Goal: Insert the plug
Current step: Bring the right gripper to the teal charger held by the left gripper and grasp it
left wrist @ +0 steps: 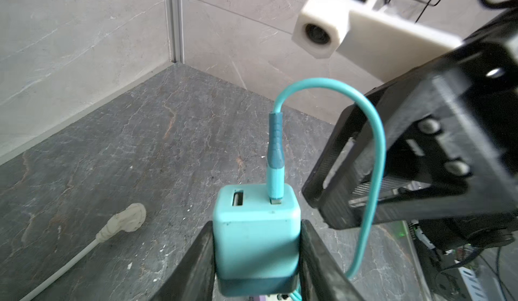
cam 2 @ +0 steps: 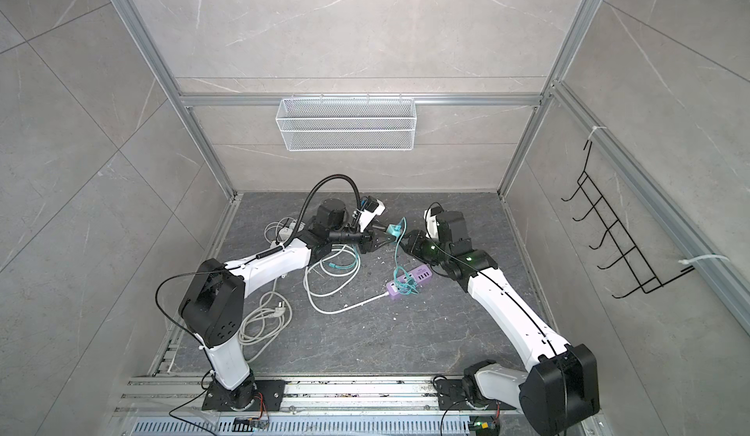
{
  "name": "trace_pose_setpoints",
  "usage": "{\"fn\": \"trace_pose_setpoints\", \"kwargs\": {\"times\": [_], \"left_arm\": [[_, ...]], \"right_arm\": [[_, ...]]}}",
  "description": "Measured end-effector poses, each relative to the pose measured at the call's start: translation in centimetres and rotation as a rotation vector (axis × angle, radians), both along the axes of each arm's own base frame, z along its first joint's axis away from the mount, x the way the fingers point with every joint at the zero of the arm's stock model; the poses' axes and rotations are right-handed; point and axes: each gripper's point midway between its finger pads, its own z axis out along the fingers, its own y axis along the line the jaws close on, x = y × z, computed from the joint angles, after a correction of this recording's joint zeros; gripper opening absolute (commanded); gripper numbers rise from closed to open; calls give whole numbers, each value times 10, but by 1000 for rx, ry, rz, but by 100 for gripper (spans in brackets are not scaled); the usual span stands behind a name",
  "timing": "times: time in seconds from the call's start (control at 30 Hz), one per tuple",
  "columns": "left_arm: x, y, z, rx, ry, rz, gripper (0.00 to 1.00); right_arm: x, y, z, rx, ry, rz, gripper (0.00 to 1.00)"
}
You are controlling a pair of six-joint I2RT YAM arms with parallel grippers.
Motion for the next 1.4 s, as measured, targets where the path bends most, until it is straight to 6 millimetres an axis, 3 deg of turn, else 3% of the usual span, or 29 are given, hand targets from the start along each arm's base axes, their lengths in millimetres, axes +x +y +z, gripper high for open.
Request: {"fn": "trace_pose_setpoints", "kwargs": {"times": [0.13,0.27,0.53,0.67,0.8,0.93,1.0,1.1,1.4], "left_arm": [[9,10,-16,93,-15,77,17],[18,23,-20,166,-45,158,18],[42,64,-20,332,-103,376,15],[60,96,-19,391,-86,482,15],[87,138,-5,386,-40,612,16],[114,172,29,369,-62,740,16],[119,174,43,347,-83,755,15],[113,163,44,327,-81,714,15],[70,112,3,322,-10,496,15]], "right_arm": [[1,-5,1,-30,-5,-18,36],[-4,-5,4,-47,-14,-10,34],[-24,29,4,-94,-24,122,35],[-22,32,3,-119,-31,133,36],[-18,31,5,-146,-38,132,36],[-14,31,10,-161,-54,133,36],[-14,31,10,-165,-57,133,36],[-12,32,7,-170,-50,135,36],[5,40,1,-168,-53,135,37]]}}
